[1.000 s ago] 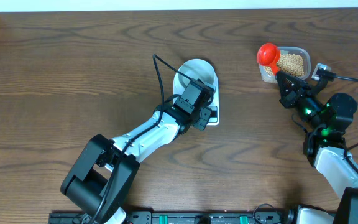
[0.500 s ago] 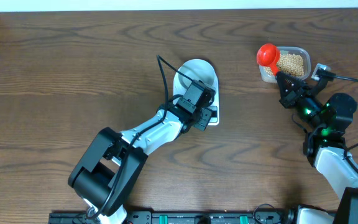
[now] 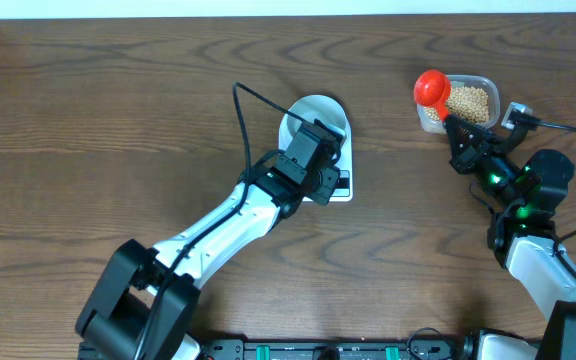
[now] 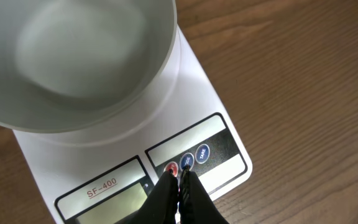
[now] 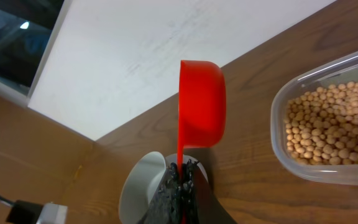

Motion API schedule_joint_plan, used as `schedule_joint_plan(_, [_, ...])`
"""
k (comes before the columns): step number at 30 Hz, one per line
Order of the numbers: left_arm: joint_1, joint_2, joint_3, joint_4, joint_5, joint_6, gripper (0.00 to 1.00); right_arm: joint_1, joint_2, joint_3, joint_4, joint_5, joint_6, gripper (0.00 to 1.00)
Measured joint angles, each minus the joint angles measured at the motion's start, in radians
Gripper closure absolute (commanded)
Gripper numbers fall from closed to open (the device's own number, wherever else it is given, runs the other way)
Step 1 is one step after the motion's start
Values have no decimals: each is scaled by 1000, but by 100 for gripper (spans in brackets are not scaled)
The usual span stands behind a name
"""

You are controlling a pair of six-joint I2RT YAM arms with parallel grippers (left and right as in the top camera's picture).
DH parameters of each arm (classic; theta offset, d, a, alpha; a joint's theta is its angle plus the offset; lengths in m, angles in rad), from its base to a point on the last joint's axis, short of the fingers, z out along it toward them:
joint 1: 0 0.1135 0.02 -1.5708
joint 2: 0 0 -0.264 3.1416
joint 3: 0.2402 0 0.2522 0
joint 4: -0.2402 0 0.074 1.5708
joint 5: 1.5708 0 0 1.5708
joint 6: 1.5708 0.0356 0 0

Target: Scoop item into bowl and weigh 50g on scale

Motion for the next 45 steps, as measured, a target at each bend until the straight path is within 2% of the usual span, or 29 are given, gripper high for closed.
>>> schedule_joint_plan(17, [0,118,0,36,-3,0,93,0,0,0,-40,165,0,99])
schedule_joint_plan(45, [0,169,0,56,2,0,93,0,0,0,-40,171,0,99])
